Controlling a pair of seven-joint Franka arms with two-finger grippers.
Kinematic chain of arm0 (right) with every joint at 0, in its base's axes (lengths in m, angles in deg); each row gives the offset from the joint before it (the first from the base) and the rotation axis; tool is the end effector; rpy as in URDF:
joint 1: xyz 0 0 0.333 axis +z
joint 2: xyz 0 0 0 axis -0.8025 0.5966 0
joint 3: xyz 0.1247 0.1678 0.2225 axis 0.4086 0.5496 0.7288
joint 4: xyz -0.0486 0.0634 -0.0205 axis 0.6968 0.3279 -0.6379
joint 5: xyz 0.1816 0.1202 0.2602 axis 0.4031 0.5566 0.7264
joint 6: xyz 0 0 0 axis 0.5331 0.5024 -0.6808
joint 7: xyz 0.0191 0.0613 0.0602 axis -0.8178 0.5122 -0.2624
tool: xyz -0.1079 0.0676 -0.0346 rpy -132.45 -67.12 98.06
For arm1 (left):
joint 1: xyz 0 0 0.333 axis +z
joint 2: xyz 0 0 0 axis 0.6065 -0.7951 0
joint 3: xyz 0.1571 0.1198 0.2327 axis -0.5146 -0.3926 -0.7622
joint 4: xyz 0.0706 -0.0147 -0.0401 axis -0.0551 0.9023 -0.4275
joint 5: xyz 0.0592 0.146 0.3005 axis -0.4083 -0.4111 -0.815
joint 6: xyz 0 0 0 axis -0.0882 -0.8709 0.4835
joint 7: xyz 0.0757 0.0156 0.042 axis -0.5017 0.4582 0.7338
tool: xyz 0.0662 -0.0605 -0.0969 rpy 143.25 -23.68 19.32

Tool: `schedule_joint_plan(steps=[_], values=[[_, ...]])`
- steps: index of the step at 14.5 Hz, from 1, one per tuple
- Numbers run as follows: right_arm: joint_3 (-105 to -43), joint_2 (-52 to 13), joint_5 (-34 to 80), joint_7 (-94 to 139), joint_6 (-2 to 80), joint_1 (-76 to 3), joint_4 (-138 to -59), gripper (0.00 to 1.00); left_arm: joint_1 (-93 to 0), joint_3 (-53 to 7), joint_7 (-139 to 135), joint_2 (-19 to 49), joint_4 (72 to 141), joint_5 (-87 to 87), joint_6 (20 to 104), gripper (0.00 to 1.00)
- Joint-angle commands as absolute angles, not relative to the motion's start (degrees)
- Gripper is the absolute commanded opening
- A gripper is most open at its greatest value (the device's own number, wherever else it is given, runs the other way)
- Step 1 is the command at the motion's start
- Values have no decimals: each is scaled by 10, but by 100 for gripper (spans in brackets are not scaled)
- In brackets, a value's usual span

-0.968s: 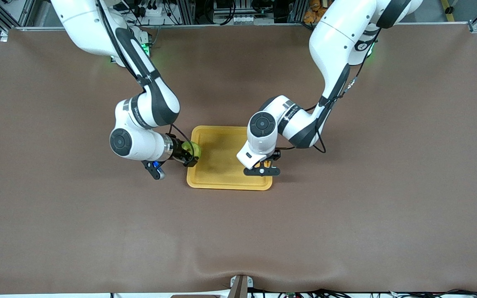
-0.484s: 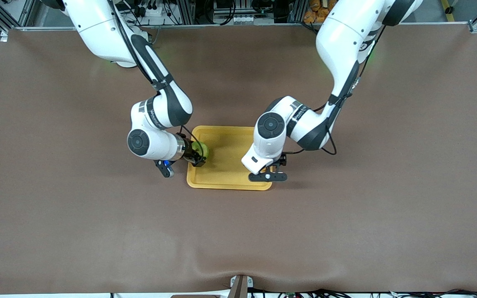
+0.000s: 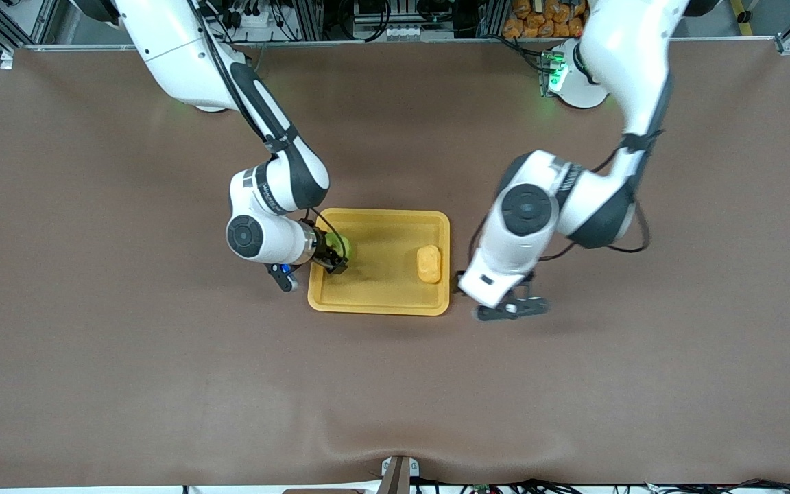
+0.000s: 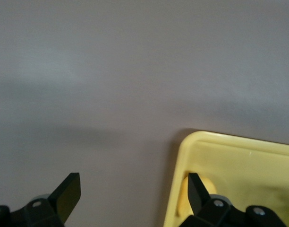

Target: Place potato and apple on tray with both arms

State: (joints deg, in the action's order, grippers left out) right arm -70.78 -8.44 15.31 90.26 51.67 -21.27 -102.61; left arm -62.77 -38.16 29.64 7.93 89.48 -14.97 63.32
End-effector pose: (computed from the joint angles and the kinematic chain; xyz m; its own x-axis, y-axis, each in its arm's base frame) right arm 0.5003 0.3184 0.2067 0.5548 -0.7429 -0.3746 -0.7877 -0.6140 0.0510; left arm 0.5867 -0.3039 0.3551 0.9890 0.1260 0.0776 0.1280 -0.9915 -0.0214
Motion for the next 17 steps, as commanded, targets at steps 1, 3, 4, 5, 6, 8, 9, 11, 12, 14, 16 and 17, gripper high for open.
schedule_joint_plan(steps=[1, 3, 4, 5, 6, 8, 9, 11, 12, 14, 16, 17], values=[[-715, -82, 156, 903, 517, -194, -1016, 100, -597, -376, 282, 133, 907, -156, 580, 100], [-715, -106, 156, 900, 503, -198, -1000, 100, -573, -376, 282, 156, 907, -155, 553, 100], [-717, -130, 156, 899, 486, -201, -998, 100, -564, -377, 281, 164, 906, -155, 546, 100], [-718, -145, 156, 900, 473, -208, -990, 100, -552, -376, 281, 174, 907, -154, 544, 100], [-718, -165, 156, 900, 450, -221, -978, 100, -543, -375, 281, 179, 906, -153, 538, 100], [-718, -183, 155, 898, 382, -247, -937, 100, -527, -376, 273, 202, 906, -152, 528, 100], [-719, -192, 150, 890, 341, -258, -922, 100, -519, -376, 255, 210, 906, -152, 518, 100], [-720, -216, 115, 862, 286, -278, -918, 100, -492, -376, 206, 230, 906, -151, 497, 100], [-720, -227, 94, 841, 266, -292, -919, 100, -481, -376, 187, 241, 906, -151, 483, 100], [-720, -249, 70, 774, 233, -330, -920, 100, -474, -376, 180, 262, 906, -151, 454, 100], [-720, -274, 62, 680, 199, -385, -921, 100, -472, -377, 177, 283, 906, -151, 430, 100], [-720, -290, 56, 631, 190, -410, -925, 100, -467, -376, 176, 293, 906, -150, 412, 100]])
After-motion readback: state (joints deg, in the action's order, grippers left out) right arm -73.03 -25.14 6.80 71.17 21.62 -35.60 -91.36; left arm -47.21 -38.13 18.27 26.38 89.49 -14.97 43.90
